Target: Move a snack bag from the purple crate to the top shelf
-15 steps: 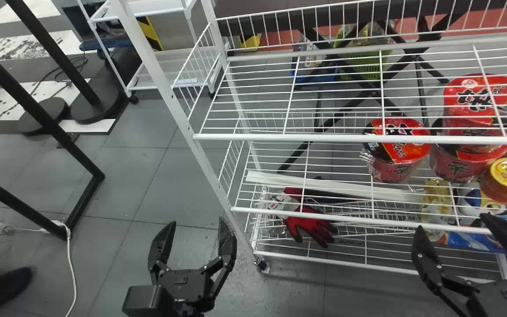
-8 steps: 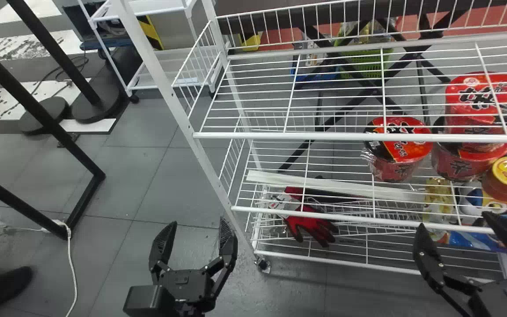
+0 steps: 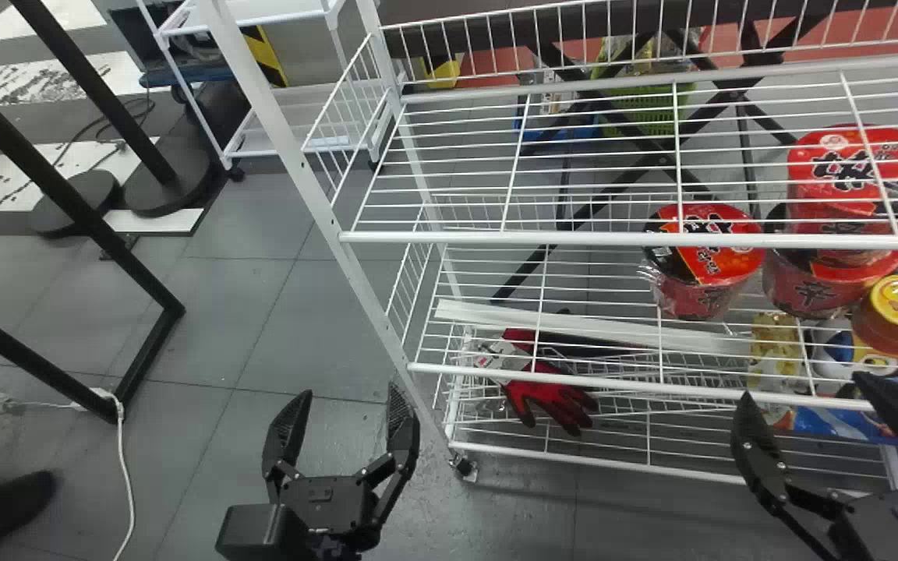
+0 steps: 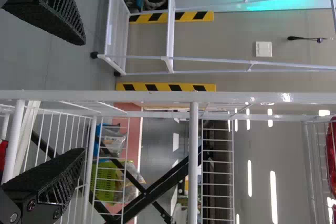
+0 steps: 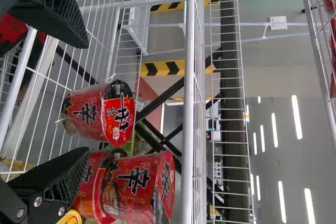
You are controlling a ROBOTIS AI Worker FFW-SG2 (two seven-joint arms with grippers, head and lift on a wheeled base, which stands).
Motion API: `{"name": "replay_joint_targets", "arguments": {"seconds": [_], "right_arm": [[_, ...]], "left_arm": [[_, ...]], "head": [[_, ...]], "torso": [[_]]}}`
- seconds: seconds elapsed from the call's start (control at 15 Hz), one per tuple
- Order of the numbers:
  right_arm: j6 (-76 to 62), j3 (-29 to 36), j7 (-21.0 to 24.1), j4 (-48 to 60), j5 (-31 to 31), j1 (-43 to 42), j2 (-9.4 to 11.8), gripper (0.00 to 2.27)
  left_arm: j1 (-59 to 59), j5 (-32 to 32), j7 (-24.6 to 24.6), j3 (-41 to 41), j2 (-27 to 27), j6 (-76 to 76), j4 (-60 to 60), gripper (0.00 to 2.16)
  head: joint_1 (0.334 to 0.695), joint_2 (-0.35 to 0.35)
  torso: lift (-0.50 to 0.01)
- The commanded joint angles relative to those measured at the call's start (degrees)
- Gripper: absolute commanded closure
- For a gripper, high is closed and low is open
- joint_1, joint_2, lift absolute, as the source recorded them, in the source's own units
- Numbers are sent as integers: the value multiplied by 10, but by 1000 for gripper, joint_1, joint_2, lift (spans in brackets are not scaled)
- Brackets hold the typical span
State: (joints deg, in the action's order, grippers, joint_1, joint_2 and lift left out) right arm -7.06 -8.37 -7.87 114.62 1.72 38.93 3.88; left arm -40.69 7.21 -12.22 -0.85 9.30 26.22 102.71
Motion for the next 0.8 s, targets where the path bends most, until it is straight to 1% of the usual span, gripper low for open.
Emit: {"name": "replay_joint_targets", "arguments": {"seconds": [0.0, 0.07, 0.73], "right_arm": [[17, -1, 5, 3, 0, 0, 0, 120], [5, 0, 1, 2, -4, 0, 0, 120], [-9, -1, 6, -12, 9, -1, 3, 120]], "left_arm": [[0, 0, 0, 0, 0, 0, -1, 83], [0, 0, 0, 0, 0, 0, 0, 83], [1, 0, 0, 0, -1, 0, -5, 83]], "head": [[695, 280], [695, 278], [695, 278]], "torso": [[-457], [-450], [-450]]}}
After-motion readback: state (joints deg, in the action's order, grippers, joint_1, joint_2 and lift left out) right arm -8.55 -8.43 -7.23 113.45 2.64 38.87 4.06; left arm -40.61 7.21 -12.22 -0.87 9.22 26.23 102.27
